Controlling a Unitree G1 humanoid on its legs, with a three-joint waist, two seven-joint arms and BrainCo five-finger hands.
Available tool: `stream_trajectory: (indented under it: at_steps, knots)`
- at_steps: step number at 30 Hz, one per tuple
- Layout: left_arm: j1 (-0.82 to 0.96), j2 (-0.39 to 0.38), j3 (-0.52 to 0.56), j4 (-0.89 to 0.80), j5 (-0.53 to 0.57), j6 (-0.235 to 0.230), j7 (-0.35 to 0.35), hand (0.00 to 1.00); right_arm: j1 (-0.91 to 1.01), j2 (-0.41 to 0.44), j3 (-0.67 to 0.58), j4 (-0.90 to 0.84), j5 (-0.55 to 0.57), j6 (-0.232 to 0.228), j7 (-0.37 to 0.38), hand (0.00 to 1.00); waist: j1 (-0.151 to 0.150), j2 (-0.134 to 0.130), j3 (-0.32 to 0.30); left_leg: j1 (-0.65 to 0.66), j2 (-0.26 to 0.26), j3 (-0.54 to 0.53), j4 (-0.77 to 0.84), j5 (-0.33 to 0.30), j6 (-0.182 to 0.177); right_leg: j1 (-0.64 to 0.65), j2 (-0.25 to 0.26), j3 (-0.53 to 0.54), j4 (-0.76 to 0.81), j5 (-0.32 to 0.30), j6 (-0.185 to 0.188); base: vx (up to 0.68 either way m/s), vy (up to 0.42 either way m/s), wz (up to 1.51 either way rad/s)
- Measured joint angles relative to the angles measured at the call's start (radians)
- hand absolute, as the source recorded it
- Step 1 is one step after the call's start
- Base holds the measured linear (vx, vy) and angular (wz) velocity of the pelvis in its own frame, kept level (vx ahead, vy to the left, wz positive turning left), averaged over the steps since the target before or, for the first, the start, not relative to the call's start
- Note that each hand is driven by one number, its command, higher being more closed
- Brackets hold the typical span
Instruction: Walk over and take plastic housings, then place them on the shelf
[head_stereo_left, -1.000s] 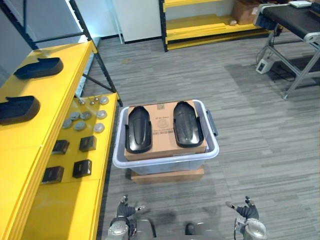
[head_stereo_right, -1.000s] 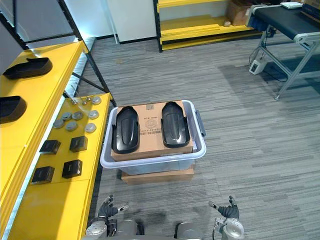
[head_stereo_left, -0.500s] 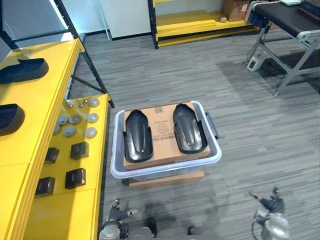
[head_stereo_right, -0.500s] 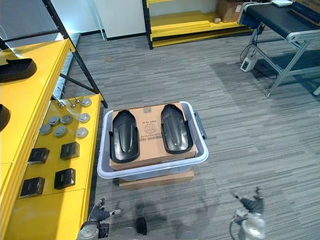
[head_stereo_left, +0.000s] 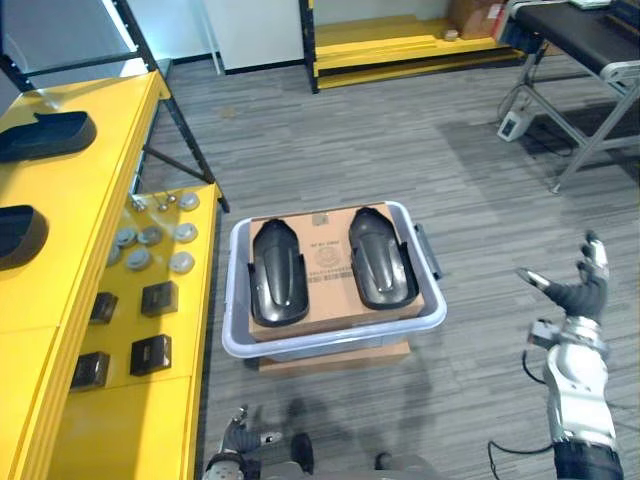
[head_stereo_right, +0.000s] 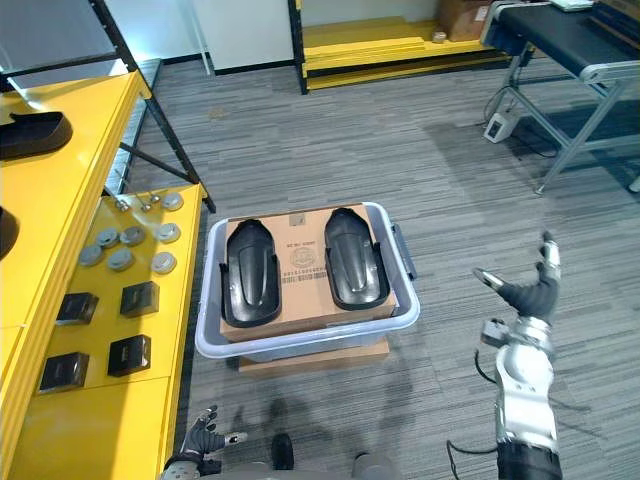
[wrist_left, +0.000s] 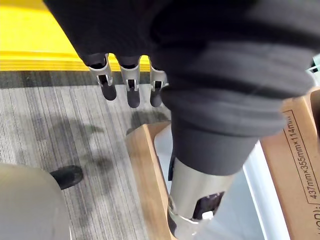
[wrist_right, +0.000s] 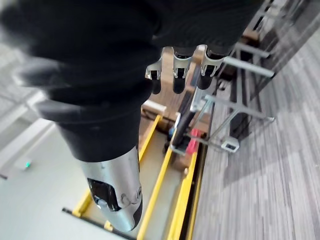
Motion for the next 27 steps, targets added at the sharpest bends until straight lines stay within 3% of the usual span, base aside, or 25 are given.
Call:
stream_trajectory:
  at_steps: [1,9,14,19,20,27]
  knots:
    - [-0.005,-0.002,-0.008,-0.006,0.0,-0.001,0.001,0.0,-0.047,0.0,0.013,0.057,-0.001,0.007,-0.003,0.0,0.013,0.011,0.011,-0.012,-0.001,-0.007,-0.001,0.009,0.001,-0.007,0.0,-0.007,-0.001,0.005,-0.001,-0.1,0.008,0.19]
    - [-0.056,-0.011,-0.036,-0.02,-0.051,-0.004,0.031,0.0,-0.377,-0.059,0.024,0.458,0.0,0.079,-0.052,0.0,0.032,0.067,0.128,-0.117,0.005,-0.085,-0.005,0.071,-0.005,-0.081,0.007,-0.08,0.003,0.029,-0.008,-0.1,-0.002,0.26]
    - [-0.083,-0.023,-0.039,-0.018,-0.09,-0.01,0.06,0.0,-0.482,-0.068,-0.012,0.614,0.026,0.094,-0.067,0.0,0.043,0.071,0.176,-0.147,0.002,-0.093,-0.004,0.078,-0.007,-0.107,0.007,-0.089,0.003,0.031,-0.009,0.0,-0.012,0.07]
    - [-0.113,-0.023,-0.067,-0.019,-0.121,-0.024,0.072,0.0,-0.573,-0.085,-0.056,0.713,0.059,0.114,-0.071,0.0,0.043,0.079,0.233,-0.173,0.001,-0.109,-0.003,0.098,-0.033,-0.126,0.002,-0.105,0.004,0.031,-0.009,0.02,-0.027,0.08]
    - [-0.116,-0.023,-0.073,-0.02,-0.121,-0.024,0.073,0.0,-0.584,-0.085,-0.056,0.729,0.059,0.116,-0.071,1.0,0.043,0.08,0.238,-0.175,0.001,-0.11,-0.003,0.101,-0.037,-0.127,0.002,-0.106,0.004,0.031,-0.009,0.01,-0.02,0.05]
    - [-0.129,-0.023,-0.078,-0.025,-0.13,-0.024,0.085,0.0,-0.611,-0.086,-0.054,0.753,0.065,0.11,-0.061,1.0,0.042,0.083,0.259,-0.188,0.005,-0.113,-0.003,0.108,-0.047,-0.143,0.004,-0.101,0.004,0.035,-0.014,-0.01,-0.008,-0.03]
